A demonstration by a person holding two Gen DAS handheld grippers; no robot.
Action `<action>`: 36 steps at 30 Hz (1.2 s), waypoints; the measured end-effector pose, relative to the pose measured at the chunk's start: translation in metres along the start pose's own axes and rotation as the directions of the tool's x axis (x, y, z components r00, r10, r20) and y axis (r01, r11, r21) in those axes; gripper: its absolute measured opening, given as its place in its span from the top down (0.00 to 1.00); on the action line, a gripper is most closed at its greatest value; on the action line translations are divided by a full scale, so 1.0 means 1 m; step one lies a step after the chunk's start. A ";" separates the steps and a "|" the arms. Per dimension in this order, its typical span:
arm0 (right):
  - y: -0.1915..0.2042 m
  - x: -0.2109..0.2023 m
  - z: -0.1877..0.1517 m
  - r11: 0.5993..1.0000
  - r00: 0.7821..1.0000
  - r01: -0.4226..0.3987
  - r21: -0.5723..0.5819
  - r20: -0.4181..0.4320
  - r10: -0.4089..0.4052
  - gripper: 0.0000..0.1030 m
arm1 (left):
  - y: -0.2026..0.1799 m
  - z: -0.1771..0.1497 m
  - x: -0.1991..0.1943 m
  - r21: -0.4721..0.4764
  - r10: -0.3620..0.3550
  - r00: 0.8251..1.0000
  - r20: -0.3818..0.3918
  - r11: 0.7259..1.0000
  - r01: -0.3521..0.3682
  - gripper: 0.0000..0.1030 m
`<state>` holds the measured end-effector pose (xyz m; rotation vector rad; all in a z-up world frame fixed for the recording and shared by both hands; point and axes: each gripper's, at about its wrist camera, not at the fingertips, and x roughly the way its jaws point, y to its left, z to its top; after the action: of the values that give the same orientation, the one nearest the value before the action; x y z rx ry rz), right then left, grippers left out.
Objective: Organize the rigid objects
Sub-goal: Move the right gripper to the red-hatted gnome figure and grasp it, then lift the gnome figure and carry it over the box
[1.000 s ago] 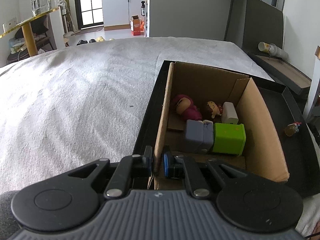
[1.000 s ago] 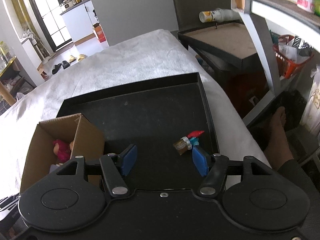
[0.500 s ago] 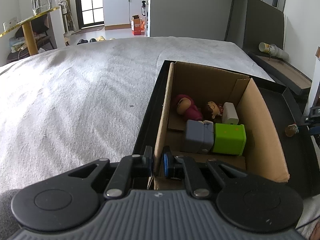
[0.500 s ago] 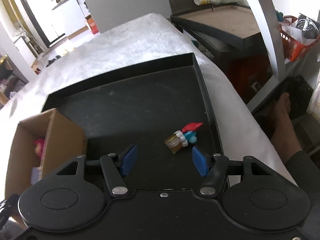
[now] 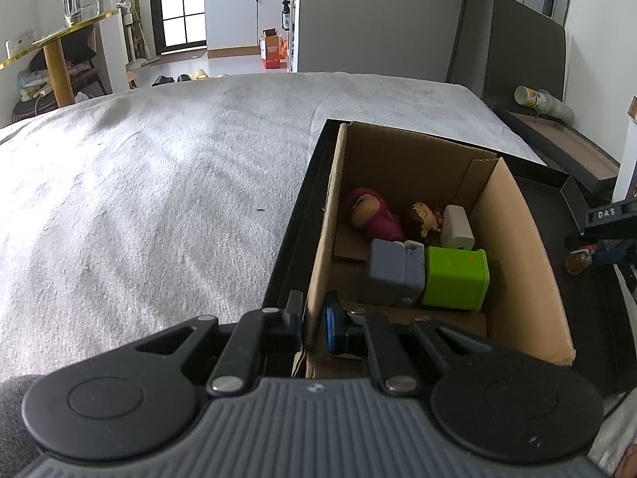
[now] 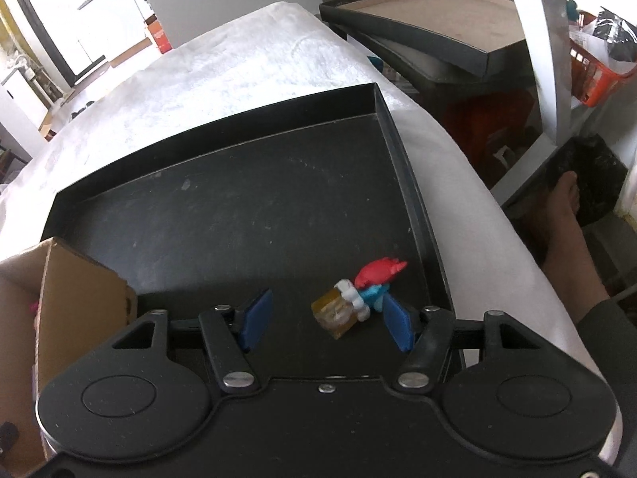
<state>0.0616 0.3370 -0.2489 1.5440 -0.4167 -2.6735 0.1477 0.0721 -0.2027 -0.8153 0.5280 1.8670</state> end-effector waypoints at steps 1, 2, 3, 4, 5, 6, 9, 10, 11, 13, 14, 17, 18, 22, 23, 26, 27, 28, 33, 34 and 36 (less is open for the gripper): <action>0.000 0.003 0.002 1.000 1.000 0.008 0.003 -0.004 -0.008 0.41 | 0.000 0.000 0.000 0.002 0.002 1.000 0.000 1.000 -0.002 0.90; -0.001 0.005 0.004 1.000 1.000 0.017 0.009 -0.012 -0.017 0.47 | -0.001 -0.001 0.001 0.002 0.004 1.000 0.000 1.000 -0.004 0.90; -0.001 0.006 0.006 1.000 0.999 0.026 0.011 -0.022 -0.026 0.69 | -0.001 0.000 0.001 0.002 0.004 1.000 0.000 1.000 -0.004 0.90; -0.002 0.008 0.006 1.000 0.999 0.024 0.016 -0.034 -0.023 0.70 | 0.000 0.000 0.001 0.002 0.003 1.000 0.000 1.000 -0.003 0.90; -0.002 0.006 0.006 0.999 0.999 0.012 0.030 -0.041 -0.010 0.72 | 0.000 0.000 0.001 0.002 0.003 1.000 0.000 1.000 -0.003 0.90; -0.001 0.004 0.005 1.000 0.999 0.004 0.029 -0.045 -0.003 0.76 | 0.000 0.000 0.001 0.001 0.003 1.000 0.000 1.000 -0.003 0.90; 0.004 -0.002 -0.002 1.000 0.999 0.005 -0.012 -0.050 -0.005 0.82 | 0.000 0.000 0.001 0.001 0.004 1.000 0.001 1.000 -0.004 0.90; 0.005 -0.004 -0.005 1.000 0.998 0.000 -0.017 -0.055 -0.001 0.83 | 0.000 0.000 0.001 -0.003 0.009 1.000 0.001 1.000 -0.009 0.90; 0.006 -0.005 -0.007 1.000 0.998 -0.003 -0.019 -0.060 0.002 0.83 | 0.000 0.000 0.001 -0.001 0.009 1.000 0.002 1.000 -0.009 0.90; 0.007 -0.009 -0.012 1.000 0.998 -0.005 -0.025 -0.067 0.004 0.84 | 0.000 0.000 0.000 0.001 0.010 1.000 0.003 1.000 -0.010 0.90; 0.007 -0.012 -0.014 1.000 0.998 -0.009 -0.025 -0.070 0.008 0.84 | 0.000 0.000 0.000 0.000 0.011 1.000 0.002 1.000 -0.011 0.90; 0.008 -0.022 -0.021 0.999 0.997 -0.023 -0.028 -0.070 0.021 0.85 | 0.000 0.001 0.000 -0.005 0.012 1.000 0.000 1.000 -0.012 0.90; 0.008 -0.026 -0.023 0.999 0.997 -0.029 -0.029 -0.067 0.027 0.85 | -0.001 0.001 0.000 -0.005 0.012 1.000 -0.001 1.000 -0.012 0.90; 0.008 -0.040 -0.024 0.999 0.998 -0.049 -0.018 -0.046 0.048 0.85 | -0.001 0.000 0.000 -0.003 0.014 1.000 -0.001 1.000 -0.014 0.90; 0.008 -0.043 -0.024 0.998 0.998 -0.054 -0.017 -0.041 0.053 0.85 | -0.001 0.000 0.000 -0.007 0.012 1.000 -0.002 1.000 -0.012 0.90; 0.011 -0.051 -0.023 0.998 0.998 -0.061 -0.024 -0.029 0.061 0.85 | -0.001 -0.001 0.000 -0.015 0.008 1.000 -0.004 1.000 -0.008 0.90; 0.012 -0.054 -0.022 0.998 0.998 -0.064 -0.024 -0.025 0.063 0.85 | -0.001 -0.001 0.000 -0.016 0.008 1.000 -0.003 1.000 -0.008 0.90; 0.013 -0.058 -0.022 0.997 0.998 -0.066 -0.026 -0.019 0.066 0.85 | -0.001 -0.001 -0.001 -0.015 0.008 1.000 -0.002 1.000 -0.008 0.90; 0.021 -0.077 -0.018 0.996 0.996 -0.085 -0.041 0.013 0.086 0.85 | 0.000 -0.001 -0.005 -0.020 0.007 1.000 0.009 1.000 -0.006 0.90; 0.024 -0.081 -0.017 0.995 0.996 -0.088 -0.045 0.019 0.088 0.85 | 0.000 -0.001 -0.006 -0.021 0.006 1.000 0.011 1.000 -0.006 0.90; 0.030 -0.088 -0.015 0.994 0.995 -0.092 -0.062 0.027 0.093 0.85 | 0.000 -0.001 -0.007 -0.026 0.005 1.000 0.016 1.000 -0.005 0.90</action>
<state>0.1155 0.3190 -0.1742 1.4336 -0.3937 -2.6167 0.1495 0.0670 -0.1980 -0.8156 0.4974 1.8870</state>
